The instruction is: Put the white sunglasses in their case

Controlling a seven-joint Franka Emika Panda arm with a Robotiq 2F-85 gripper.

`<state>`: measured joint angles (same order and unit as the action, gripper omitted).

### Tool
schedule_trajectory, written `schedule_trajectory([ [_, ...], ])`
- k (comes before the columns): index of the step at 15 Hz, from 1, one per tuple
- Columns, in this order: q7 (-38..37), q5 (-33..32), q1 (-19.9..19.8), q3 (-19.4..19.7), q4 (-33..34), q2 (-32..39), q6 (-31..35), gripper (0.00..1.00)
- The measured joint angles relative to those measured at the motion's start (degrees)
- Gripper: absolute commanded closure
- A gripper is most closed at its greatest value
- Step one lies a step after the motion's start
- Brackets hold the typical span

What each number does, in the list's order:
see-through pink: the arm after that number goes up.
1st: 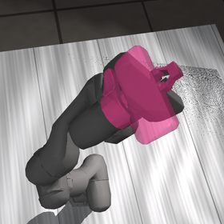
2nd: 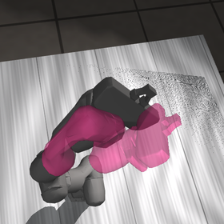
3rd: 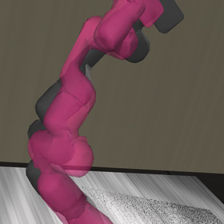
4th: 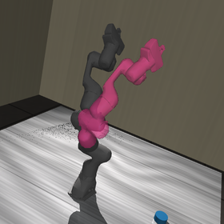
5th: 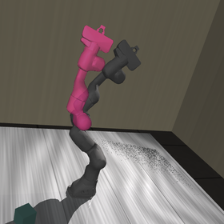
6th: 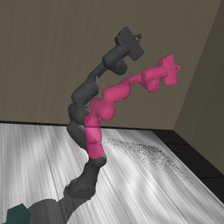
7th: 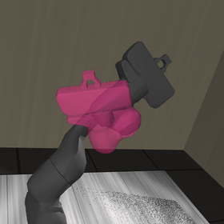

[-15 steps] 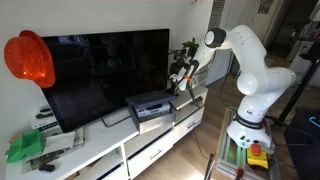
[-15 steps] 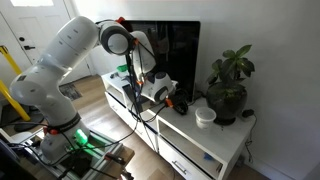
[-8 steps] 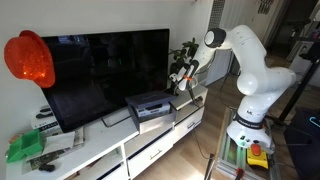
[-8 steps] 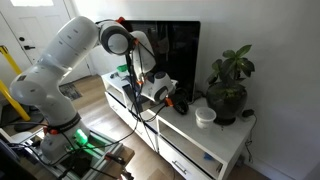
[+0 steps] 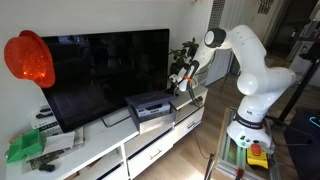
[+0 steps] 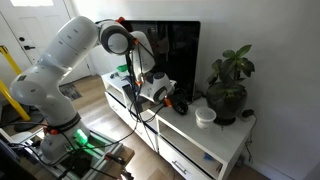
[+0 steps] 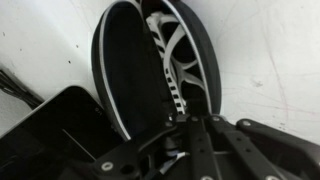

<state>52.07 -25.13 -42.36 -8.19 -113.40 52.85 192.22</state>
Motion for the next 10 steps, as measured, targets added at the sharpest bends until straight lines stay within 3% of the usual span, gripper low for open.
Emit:
schedule_trajectory([
  [10, -4.21, 0.0, 0.03, 0.08, -3.57, -0.89, -2.62, 1.0],
])
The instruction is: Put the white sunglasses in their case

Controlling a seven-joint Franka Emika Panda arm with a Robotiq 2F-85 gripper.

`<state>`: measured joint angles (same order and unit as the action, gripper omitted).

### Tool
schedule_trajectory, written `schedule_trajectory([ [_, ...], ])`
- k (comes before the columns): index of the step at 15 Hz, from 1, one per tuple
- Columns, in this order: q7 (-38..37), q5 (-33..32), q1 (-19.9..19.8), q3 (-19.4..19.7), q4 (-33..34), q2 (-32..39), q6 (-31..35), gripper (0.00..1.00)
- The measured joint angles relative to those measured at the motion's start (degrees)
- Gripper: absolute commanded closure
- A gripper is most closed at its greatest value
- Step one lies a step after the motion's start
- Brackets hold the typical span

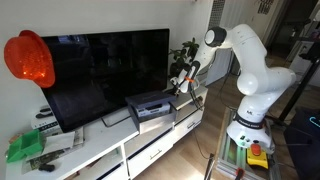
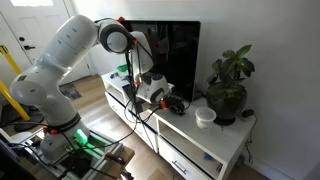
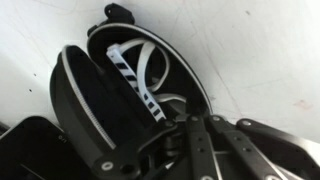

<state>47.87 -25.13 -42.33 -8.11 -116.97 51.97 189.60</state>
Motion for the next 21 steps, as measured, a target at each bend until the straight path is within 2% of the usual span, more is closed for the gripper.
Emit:
schedule_trajectory([
  [7, -3.57, 0.0, -0.17, -0.41, -1.36, -1.68, -0.66, 1.0],
  [14, -8.7, 0.01, -1.92, -2.62, -4.28, -4.83, -0.66, 1.0],
  [15, -9.51, 0.01, -2.33, -3.01, -4.79, -5.31, -0.66, 0.81],
  [16, -10.36, 0.01, -2.77, -3.38, -5.34, -5.9, -0.66, 0.73],
  [17, -11.28, 0.02, -3.21, -3.76, -5.96, -6.55, -0.66, 0.94],
  [20, -13.65, 0.02, -4.98, -5.27, -8.0, -8.8, -0.64, 0.55],
  [21, -14.39, 0.02, -5.66, -5.81, -8.64, -9.54, -0.63, 0.49],
])
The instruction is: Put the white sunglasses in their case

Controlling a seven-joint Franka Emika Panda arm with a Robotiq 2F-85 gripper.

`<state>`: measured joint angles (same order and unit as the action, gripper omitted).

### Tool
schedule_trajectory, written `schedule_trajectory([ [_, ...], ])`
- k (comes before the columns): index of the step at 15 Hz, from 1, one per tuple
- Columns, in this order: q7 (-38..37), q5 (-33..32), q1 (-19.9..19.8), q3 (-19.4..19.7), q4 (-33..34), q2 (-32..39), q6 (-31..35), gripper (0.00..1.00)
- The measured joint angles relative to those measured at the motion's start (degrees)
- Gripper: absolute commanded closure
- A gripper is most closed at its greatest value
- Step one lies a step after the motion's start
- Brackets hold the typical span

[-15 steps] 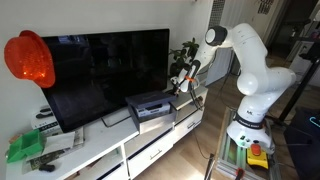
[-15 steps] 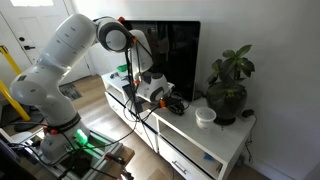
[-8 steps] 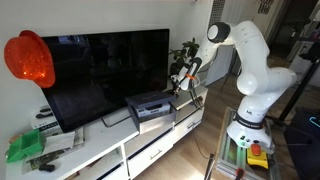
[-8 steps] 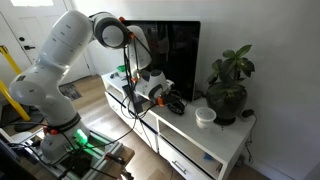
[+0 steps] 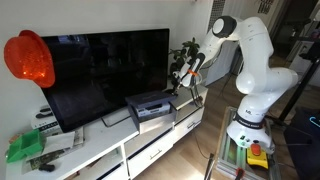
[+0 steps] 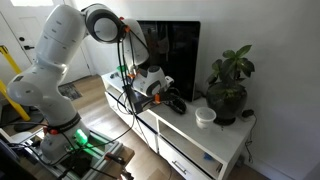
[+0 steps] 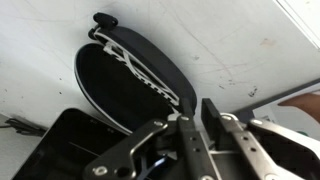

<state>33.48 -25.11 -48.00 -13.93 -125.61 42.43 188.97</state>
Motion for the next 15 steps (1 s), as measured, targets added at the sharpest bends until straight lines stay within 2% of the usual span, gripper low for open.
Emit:
schedule_trajectory([
  [4, -3.61, 0.02, -3.68, -3.02, -2.53, -2.71, 0.0, 0.22],
  [7, -7.04, 1.21, -8.1, -6.7, -4.68, -4.77, -0.16, 0.0],
  [11, -11.76, 2.86, -15.12, -12.4, -7.59, -7.9, -0.66, 0.0],
  [15, -16.07, 5.34, -19.25, -14.96, -10.11, -12.38, -1.24, 0.0],
])
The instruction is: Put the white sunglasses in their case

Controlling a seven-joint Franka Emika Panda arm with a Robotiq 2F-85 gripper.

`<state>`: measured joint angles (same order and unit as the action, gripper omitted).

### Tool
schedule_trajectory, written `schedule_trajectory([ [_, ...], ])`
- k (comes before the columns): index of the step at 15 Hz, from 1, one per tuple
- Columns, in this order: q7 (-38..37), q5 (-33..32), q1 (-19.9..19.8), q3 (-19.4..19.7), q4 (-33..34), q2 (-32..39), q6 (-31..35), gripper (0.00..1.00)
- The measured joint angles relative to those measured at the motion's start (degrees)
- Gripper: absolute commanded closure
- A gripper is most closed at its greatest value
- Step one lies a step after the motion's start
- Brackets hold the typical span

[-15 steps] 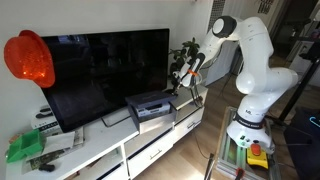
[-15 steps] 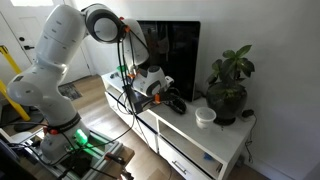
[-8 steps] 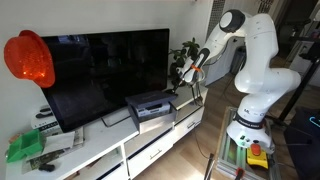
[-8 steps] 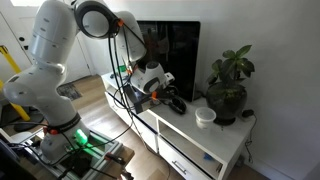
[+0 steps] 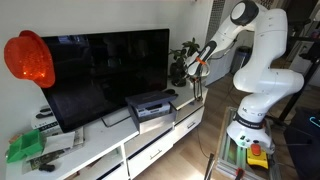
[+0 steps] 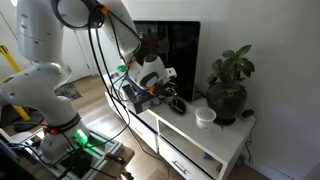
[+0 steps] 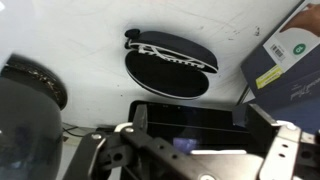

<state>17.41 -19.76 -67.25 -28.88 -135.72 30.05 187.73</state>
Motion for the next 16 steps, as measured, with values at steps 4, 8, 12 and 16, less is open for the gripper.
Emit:
schedule_trajectory([
  [4, -2.86, 1.88, -3.81, -2.88, -1.77, -5.08, -6.01, 0.0],
  [8, -3.24, 3.73, -9.39, -8.11, -2.27, -8.66, -13.83, 0.0],
  [12, -3.74, 6.28, -12.47, -10.16, -2.3, -11.43, -18.18, 0.0],
  [16, -3.97, 6.61, -12.95, -10.51, -2.49, -11.88, -18.66, 0.0],
])
